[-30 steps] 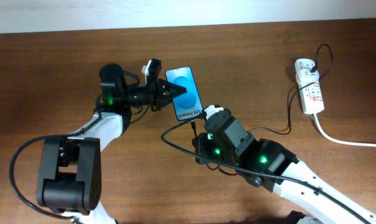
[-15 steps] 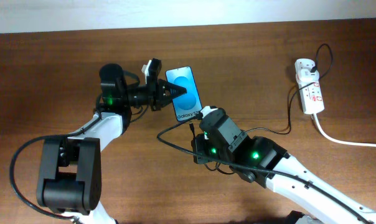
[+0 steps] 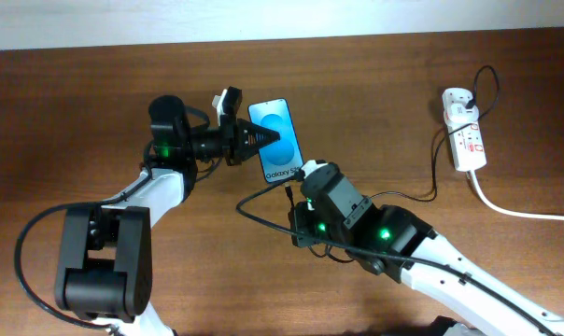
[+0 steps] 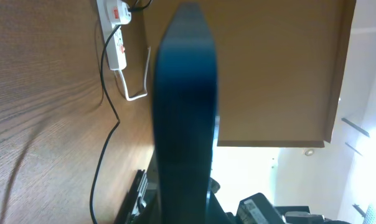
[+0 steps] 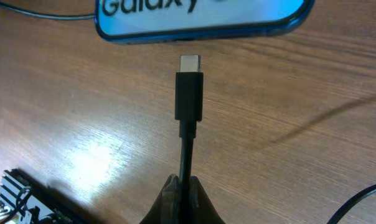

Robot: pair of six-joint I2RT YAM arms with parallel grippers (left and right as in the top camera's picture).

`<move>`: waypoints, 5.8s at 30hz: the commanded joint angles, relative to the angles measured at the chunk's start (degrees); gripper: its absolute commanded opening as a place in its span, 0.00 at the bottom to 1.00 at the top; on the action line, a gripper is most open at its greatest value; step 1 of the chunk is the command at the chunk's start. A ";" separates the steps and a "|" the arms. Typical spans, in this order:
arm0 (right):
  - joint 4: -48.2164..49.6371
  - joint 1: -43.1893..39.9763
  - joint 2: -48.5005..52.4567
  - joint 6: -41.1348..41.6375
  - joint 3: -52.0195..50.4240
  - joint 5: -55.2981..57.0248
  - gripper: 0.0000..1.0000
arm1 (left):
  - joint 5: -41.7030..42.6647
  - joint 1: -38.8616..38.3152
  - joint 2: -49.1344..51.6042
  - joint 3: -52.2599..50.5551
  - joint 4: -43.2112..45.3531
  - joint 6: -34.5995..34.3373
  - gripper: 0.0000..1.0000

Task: Plug charger to phone and switch on socket
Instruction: 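Align and push the USB-C plug into the phone's port, then lower the charging phone onto the table with the left gripper and release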

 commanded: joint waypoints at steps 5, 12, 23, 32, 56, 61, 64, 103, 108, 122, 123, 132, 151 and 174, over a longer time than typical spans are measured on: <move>0.17 0.33 -3.15 -0.98 0.04 2.36 0.04 | 0.57 -0.22 -0.46 1.44 0.48 1.27 0.00; 0.26 0.31 -1.20 -0.98 0.04 0.09 0.04 | -1.36 -0.22 -0.46 1.44 -0.15 -1.44 0.00; 1.14 0.31 -1.20 -1.01 0.04 1.22 0.04 | -0.66 -0.22 -0.46 1.44 -0.13 -1.99 0.00; 1.05 0.31 -1.20 -0.96 0.04 1.95 0.04 | -0.48 -0.22 -0.46 1.44 -0.13 -3.50 0.00; 1.22 0.31 -0.15 -0.98 0.04 2.16 0.04 | 1.05 -0.22 -0.46 1.44 -0.09 -5.25 0.00; 1.05 0.31 -0.15 -0.98 0.04 0.96 0.04 | 0.09 -0.22 -0.46 1.44 -0.09 -1.68 0.00; 1.03 0.31 -0.15 -0.98 0.04 0.85 0.04 | -0.02 -0.22 -0.46 1.44 -0.09 -1.36 0.00; 5.92 0.26 -0.20 -0.98 0.04 9.99 0.17 | 4.20 -0.22 -0.46 1.44 -0.11 0.68 0.00; 7.91 0.26 1.03 -0.98 0.04 10.97 0.16 | 4.74 -0.44 -0.46 1.44 -0.11 0.68 0.00; 19.04 -2.78 3.28 -6.64 0.04 11.54 0.04 | 8.98 -0.50 -0.46 1.42 -0.09 0.70 0.00; 18.99 -3.56 3.28 -6.62 0.04 10.88 0.04 | 9.09 -0.48 -0.46 1.44 -0.07 0.87 0.00; 7.96 -4.59 -2.80 -6.60 2.05 2.08 0.28 | 0.35 -0.48 -0.46 1.44 -0.07 3.32 0.00; 2.60 -4.48 3.02 -6.19 3.15 0.63 0.21 | -1.99 -0.48 -0.46 1.44 0.76 2.84 0.00; 12.87 -4.59 2.97 -11.34 3.17 -0.87 0.61 | 0.31 -0.33 -0.46 1.42 1.64 6.34 0.00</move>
